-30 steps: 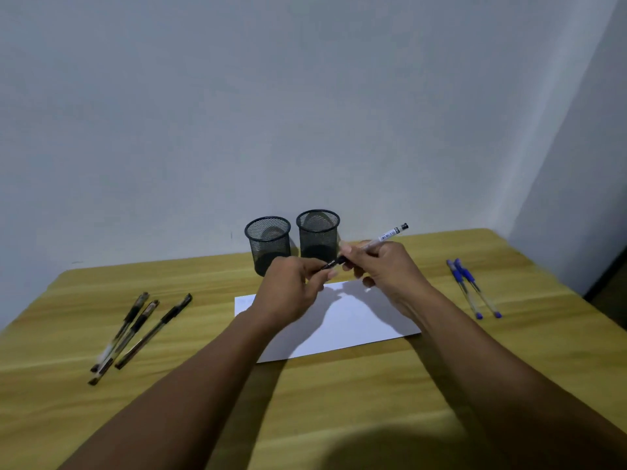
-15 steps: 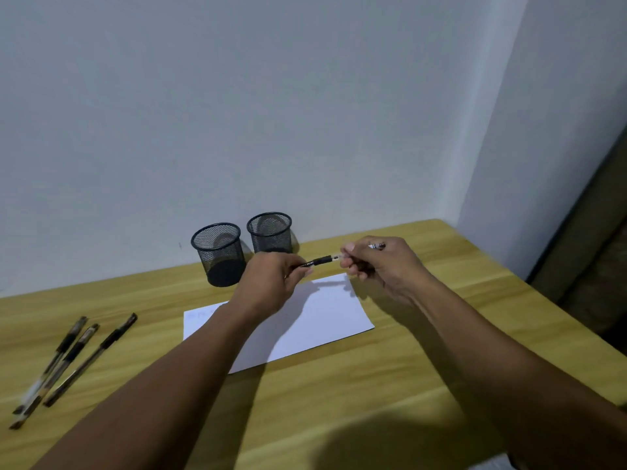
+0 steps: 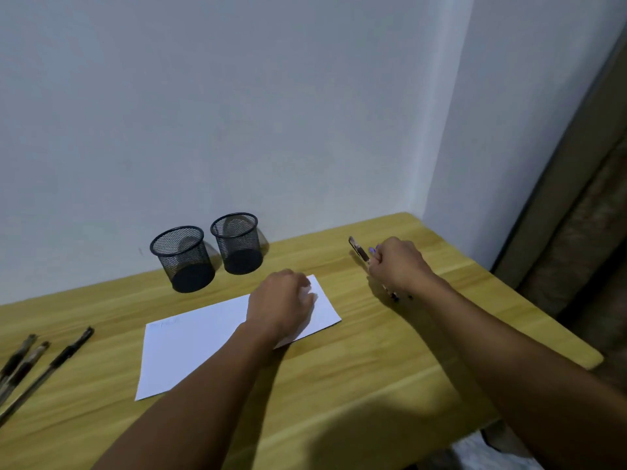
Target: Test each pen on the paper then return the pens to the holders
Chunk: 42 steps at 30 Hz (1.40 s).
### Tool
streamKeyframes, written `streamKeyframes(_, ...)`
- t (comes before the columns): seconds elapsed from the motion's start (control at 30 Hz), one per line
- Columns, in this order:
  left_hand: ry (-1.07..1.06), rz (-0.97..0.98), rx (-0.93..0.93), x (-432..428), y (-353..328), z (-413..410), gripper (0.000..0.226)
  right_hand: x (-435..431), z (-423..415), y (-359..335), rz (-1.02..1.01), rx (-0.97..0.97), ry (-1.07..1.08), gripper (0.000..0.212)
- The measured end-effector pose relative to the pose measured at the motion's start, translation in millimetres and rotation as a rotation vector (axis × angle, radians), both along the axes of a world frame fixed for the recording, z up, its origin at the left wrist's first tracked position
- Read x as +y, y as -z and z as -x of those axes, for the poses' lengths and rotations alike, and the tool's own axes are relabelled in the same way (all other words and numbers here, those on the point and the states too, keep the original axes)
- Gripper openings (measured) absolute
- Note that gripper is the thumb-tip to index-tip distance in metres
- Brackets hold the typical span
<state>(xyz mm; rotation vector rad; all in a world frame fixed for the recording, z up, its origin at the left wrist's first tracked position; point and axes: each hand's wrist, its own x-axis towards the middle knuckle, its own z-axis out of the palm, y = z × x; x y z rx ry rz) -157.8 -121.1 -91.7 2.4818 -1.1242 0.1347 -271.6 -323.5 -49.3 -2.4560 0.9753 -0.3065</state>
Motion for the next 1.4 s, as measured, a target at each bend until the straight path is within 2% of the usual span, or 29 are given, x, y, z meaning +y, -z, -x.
streamKeyframes(0.13,-0.007,-0.024,-0.004,0.9,6.6,3.5,0.025,9.9,-7.7,8.0,0.097,0.081,0.066,0.006)
streamKeyframes(0.27,-0.003,-0.024,0.003,2.2,7.7,5.9,0.026,18.3,-8.6,17.9,0.14,0.136,0.05,0.009)
streamKeyframes(0.37,0.007,-0.017,0.004,3.4,9.0,6.5,0.027,19.6,-7.2,20.8,0.133,0.121,0.067,0.022)
streamKeyframes(0.43,0.014,-0.007,0.011,4.1,8.8,5.9,0.027,19.9,-5.7,19.1,0.121,0.112,0.066,0.019)
streamKeyframes(0.5,0.022,0.013,0.026,6.4,7.7,5.6,0.029,19.9,-5.5,15.4,0.13,0.105,0.073,0.007)
streamKeyframes(0.63,0.032,0.065,0.027,20.1,1.2,-0.1,0.032,29.0,-19.4,-4.0,0.139,0.019,0.051,0.017)
streamKeyframes(0.73,0.015,0.088,0.014,43.5,-5.3,-11.4,0.03,55.6,-46.3,-17.6,0.117,-0.051,-0.062,0.018)
streamKeyframes(0.83,-0.067,0.106,-0.027,85.1,-9.1,-24.4,0.028,105.6,-77.7,-18.2,0.06,-0.098,-0.261,0.017)
streamKeyframes(0.97,-0.251,0.077,-0.069,165.7,-11.4,-43.4,0.027,187.9,-116.8,-3.8,-0.004,-0.111,-0.536,0.015)
streamKeyframes(1.1,-0.499,0.058,-0.114,250.7,-14.4,-51.7,0.028,264.7,-147.2,12.6,0.016,-0.097,-0.753,0.025)
streamKeyframes(1.27,-0.763,-0.091,-0.147,319.4,-9.2,-57.1,0.031,329.8,-170.1,28.1,0.074,-0.076,-0.909,0.038)
streamKeyframes(1.4,-0.776,-0.177,-0.147,329.1,-3.8,-58.1,0.029,346.8,-179.1,36.8,0.103,-0.067,-0.963,0.045)
